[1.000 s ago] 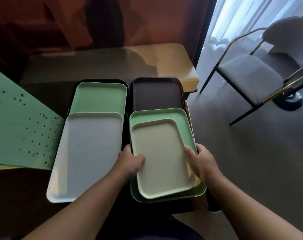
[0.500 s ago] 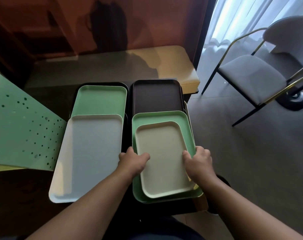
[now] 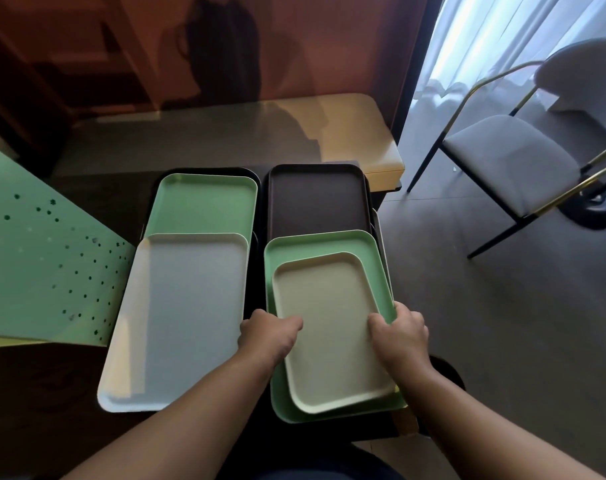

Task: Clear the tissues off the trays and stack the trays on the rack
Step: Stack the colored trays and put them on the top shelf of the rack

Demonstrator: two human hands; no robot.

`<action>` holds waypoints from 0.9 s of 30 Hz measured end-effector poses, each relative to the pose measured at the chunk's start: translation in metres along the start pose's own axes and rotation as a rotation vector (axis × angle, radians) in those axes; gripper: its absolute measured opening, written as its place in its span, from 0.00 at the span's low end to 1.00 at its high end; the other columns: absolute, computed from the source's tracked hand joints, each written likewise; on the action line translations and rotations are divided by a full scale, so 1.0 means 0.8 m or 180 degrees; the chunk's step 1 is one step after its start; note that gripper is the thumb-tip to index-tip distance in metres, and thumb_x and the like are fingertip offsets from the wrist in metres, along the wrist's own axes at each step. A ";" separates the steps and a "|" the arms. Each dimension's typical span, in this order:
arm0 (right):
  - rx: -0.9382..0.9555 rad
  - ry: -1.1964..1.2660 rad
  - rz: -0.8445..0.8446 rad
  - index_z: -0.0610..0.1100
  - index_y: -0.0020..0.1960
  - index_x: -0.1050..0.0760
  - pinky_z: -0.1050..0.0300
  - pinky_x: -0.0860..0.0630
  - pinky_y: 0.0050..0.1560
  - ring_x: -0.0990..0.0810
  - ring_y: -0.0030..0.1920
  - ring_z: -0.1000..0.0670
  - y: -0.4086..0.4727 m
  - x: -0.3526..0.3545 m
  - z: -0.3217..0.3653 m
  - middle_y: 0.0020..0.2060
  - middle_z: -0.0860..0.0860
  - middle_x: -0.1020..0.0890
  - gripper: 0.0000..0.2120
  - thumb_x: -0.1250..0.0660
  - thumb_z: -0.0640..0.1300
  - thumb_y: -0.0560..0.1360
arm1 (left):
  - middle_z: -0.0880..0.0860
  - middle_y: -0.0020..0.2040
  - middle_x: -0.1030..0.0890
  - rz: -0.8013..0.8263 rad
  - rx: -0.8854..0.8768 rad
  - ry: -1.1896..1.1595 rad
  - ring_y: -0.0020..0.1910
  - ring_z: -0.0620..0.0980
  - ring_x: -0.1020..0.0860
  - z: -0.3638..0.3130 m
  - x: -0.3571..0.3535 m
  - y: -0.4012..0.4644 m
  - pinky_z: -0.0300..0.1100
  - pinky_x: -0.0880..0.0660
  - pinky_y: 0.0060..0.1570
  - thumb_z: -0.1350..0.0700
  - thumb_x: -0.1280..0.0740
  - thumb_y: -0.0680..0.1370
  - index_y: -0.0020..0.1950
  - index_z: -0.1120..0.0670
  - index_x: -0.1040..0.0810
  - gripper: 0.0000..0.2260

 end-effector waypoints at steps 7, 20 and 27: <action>0.0203 0.0527 -0.0234 0.44 0.72 0.28 0.48 0.33 0.70 0.32 0.67 0.39 0.011 0.016 0.048 0.63 0.41 0.28 0.26 0.34 0.49 0.76 | 0.57 0.60 0.21 -0.0226 -0.0265 -0.0221 0.56 0.61 0.20 -0.043 0.036 0.019 0.56 0.20 0.57 0.39 0.34 0.55 0.67 0.55 0.25 0.41; 0.0175 0.0517 -0.0176 0.44 0.71 0.27 0.47 0.31 0.68 0.31 0.67 0.39 0.123 0.009 0.162 0.64 0.41 0.28 0.25 0.38 0.52 0.77 | 0.59 0.65 0.25 -0.0435 -0.0517 -0.0105 0.60 0.62 0.23 -0.177 0.069 0.106 0.56 0.23 0.61 0.43 0.34 0.64 0.68 0.55 0.25 0.34; 0.0134 0.0312 -0.0104 0.42 0.76 0.33 0.45 0.36 0.71 0.35 0.70 0.39 0.143 -0.008 0.158 0.67 0.40 0.32 0.27 0.40 0.52 0.79 | 0.61 0.70 0.32 -0.0397 -0.0431 0.0262 0.66 0.64 0.29 -0.174 0.054 0.127 0.54 0.28 0.66 0.48 0.34 0.73 0.73 0.56 0.32 0.30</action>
Point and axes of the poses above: each hand's wrist, its own y-axis towards the middle knuckle, its own x-axis out of the back of the hand, z = x × y, the point moved 8 cm from there along y, towards the middle knuckle
